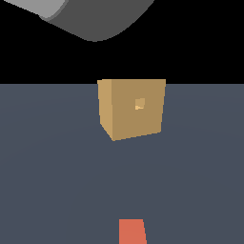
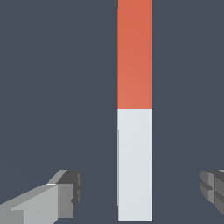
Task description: Insert the peg into the horizontal hole in a box.
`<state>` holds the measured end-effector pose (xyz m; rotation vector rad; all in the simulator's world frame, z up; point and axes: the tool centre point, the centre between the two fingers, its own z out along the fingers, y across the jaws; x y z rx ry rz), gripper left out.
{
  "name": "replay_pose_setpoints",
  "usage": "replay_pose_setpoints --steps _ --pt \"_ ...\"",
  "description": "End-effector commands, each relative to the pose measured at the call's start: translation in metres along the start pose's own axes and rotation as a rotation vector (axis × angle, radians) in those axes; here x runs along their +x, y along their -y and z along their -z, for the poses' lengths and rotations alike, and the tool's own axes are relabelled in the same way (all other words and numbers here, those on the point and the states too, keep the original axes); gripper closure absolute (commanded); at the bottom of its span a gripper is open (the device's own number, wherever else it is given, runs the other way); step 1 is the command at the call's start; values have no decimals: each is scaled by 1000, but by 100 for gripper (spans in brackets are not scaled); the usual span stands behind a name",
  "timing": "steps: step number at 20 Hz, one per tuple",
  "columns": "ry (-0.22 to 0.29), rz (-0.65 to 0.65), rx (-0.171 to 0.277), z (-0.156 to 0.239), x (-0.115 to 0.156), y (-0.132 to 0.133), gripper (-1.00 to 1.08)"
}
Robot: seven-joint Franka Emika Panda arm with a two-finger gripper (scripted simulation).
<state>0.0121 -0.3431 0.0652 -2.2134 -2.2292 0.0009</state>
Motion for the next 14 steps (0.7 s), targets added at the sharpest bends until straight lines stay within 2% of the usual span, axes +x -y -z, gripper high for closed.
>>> replay_pose_setpoints --steps 1,14 --pt "0 0 0 0 0 0 -92" --pt "0 1 -1 -50 0 0 -92"
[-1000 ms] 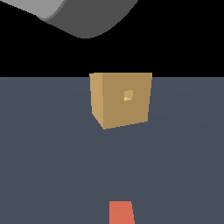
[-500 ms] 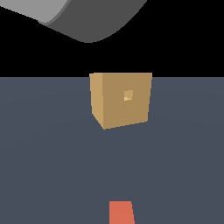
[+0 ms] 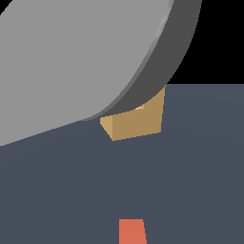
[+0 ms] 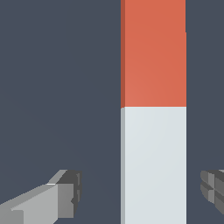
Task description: Insert the peg into the horizontal hole in a box.
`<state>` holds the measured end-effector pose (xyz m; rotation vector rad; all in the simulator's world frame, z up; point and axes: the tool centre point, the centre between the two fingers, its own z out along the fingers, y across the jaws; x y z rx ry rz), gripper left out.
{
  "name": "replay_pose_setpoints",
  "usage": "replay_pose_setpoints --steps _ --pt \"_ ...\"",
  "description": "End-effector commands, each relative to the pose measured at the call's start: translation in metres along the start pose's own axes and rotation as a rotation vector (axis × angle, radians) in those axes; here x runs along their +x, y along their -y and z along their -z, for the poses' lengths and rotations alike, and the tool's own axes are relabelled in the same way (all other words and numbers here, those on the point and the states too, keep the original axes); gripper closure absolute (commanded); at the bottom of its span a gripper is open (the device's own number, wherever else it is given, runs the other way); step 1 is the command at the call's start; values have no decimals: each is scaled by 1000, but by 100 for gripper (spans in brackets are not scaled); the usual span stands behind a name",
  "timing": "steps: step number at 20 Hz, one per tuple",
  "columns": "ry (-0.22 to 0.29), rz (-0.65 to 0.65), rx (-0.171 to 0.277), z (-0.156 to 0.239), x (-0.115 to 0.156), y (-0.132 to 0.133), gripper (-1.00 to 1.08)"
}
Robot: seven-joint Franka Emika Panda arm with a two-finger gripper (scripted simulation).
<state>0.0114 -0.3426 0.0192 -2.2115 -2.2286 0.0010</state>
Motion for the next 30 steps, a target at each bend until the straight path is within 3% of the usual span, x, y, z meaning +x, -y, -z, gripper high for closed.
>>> replay_pose_setpoints --steps 1,4,5,16,20,25,30 --pt "1 0 -2 -5 -1 -1 -92" --pt "1 1 -2 -4 -1 -2 -92" --pt "1 1 -2 -4 -1 -2 108" --pt "1 1 -1 -4 0 -2 108" --pt "1 16 -1 0 11 -8 108" --pt "1 63 -1 14 49 -28 108" --pt "2 143 -1 37 114 -57 108"
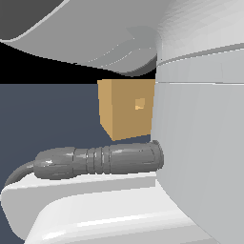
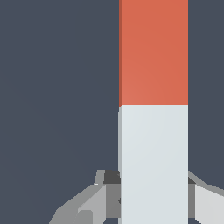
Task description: Insert the peg into the horizontal hole in a box.
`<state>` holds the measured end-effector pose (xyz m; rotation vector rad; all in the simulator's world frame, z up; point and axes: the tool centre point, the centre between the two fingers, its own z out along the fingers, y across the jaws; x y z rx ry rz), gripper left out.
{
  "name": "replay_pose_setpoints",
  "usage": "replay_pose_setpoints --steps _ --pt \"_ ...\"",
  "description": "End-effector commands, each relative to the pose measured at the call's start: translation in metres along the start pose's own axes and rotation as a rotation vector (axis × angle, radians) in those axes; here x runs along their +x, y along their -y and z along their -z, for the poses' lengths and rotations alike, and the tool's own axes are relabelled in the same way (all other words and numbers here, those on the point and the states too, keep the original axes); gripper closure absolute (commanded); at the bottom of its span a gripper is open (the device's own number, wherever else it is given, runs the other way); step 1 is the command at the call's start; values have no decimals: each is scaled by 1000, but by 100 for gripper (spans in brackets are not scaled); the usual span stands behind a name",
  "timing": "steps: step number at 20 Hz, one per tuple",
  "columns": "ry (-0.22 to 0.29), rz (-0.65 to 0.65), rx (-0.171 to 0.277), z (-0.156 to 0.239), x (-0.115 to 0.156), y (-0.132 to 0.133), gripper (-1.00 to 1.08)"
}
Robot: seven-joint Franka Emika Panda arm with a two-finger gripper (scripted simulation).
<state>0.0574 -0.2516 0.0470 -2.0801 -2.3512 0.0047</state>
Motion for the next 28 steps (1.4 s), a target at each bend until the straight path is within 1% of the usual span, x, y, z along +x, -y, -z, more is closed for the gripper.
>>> replay_pose_setpoints --steps 1,4,7,10,13,16,18,28 --pt "1 49 -3 15 38 -21 108" --pt "2 112 -3 34 89 -46 108" --pt "2 167 -3 50 134 -65 108" --pt "2 210 -3 63 170 -78 108" --pt "1 241 -4 72 197 -87 108" --pt "1 260 -4 77 213 -92 108" --pt "1 266 -4 79 218 -94 108" --pt "0 267 -6 79 217 -95 108"
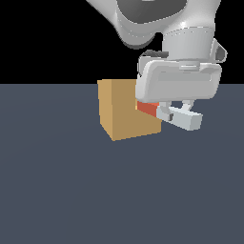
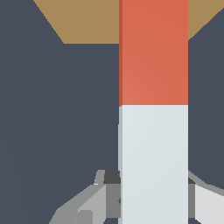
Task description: Insert the peg into the horizontal hole in a box.
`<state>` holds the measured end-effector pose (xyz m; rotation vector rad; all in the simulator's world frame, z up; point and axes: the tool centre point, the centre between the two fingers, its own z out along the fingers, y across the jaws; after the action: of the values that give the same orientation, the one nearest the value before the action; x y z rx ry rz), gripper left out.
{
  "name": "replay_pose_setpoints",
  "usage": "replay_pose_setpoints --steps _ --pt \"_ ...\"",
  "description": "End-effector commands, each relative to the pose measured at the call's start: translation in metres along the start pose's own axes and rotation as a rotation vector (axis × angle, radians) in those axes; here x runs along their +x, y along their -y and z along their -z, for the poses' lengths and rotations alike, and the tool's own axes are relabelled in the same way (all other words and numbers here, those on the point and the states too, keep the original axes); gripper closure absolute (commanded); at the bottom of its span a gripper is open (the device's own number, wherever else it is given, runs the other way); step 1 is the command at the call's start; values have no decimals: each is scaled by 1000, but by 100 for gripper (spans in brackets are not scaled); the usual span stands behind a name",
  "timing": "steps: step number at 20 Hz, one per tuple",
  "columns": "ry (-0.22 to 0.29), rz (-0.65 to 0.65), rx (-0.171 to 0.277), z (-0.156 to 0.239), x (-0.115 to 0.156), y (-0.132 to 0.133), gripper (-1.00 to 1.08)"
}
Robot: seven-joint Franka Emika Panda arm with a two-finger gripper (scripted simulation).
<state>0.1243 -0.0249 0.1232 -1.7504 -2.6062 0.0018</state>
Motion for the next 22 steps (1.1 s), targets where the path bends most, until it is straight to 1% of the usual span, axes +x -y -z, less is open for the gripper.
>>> replay_pose_setpoints --steps 1,7,11,15,22 --pt "1 1 -4 3 0 -1 108" --pt "1 1 -2 1 2 -1 108" --pt "1 1 -2 1 12 0 108" --pt "1 1 -2 1 32 0 108" --pt "1 1 -4 2 83 1 108"
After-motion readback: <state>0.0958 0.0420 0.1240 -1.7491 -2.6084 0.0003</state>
